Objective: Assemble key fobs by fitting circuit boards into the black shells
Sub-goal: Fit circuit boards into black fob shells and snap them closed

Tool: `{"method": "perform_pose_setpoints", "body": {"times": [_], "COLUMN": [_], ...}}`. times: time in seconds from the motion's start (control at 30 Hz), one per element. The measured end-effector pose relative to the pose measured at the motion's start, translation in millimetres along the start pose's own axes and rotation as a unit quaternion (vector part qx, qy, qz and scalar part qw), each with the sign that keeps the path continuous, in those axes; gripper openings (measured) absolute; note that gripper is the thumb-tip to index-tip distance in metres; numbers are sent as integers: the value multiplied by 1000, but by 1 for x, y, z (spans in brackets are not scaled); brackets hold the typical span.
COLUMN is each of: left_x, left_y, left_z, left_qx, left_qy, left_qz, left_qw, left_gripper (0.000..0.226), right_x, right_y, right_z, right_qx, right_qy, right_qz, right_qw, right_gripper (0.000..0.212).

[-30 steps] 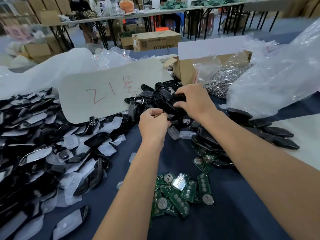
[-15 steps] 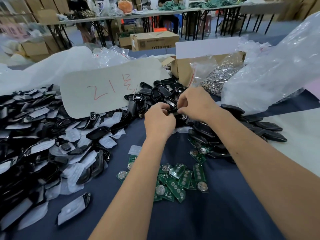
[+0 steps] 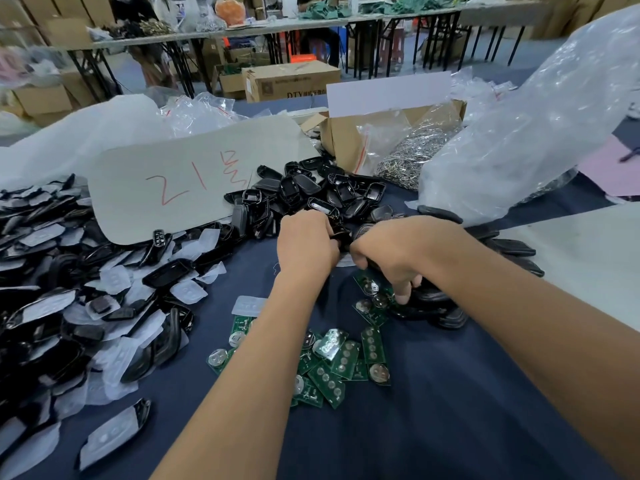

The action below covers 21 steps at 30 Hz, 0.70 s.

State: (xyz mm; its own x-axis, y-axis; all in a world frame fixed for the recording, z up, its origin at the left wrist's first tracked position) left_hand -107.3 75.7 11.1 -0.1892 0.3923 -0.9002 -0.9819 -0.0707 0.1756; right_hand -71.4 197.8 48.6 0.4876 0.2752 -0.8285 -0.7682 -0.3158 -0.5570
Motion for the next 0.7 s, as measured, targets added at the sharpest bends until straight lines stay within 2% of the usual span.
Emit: {"method": "perform_pose_setpoints", "body": {"times": [0.2, 0.3, 0.47, 0.6, 0.7], "left_x": [-1, -4, -9, -16, -26], "left_y": [-1, -1, 2, 0, -6], "left_z": [-3, -16, -40, -55, -63], "left_qx": [-2, -23, -71, -111, -133], "left_qy": [-27, -54, -77, -87, -140], "left_qz": [33, 60, 79, 85, 86], "left_qw": [999, 996, 991, 986, 977], "left_gripper": [25, 28, 32, 44, 51], "right_x": [-1, 1, 8, 17, 22], "right_y": [9, 18, 27, 32, 32], "right_z": [-4, -11, -14, -28, -43], "right_qx": [-70, -99, -119, -176, -210], "right_qy": [7, 24, 154, 299, 357], "right_qz": [36, 56, 17, 6, 13], "right_qw": [997, 993, 981, 938, 910], "right_gripper": [56, 45, 33, 26, 17]}}
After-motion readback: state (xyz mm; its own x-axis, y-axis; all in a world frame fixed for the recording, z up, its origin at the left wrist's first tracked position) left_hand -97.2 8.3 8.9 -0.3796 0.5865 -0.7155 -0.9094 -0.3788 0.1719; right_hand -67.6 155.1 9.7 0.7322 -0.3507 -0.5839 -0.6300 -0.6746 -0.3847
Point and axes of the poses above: each hand's wrist, its own y-axis towards the middle knuckle, its own x-axis out of the palm, z = x × y, the point moved 5 cm from there along y, towards the middle knuckle, and after that the axes turned 5 degrees about y, right-handed, at the moved point
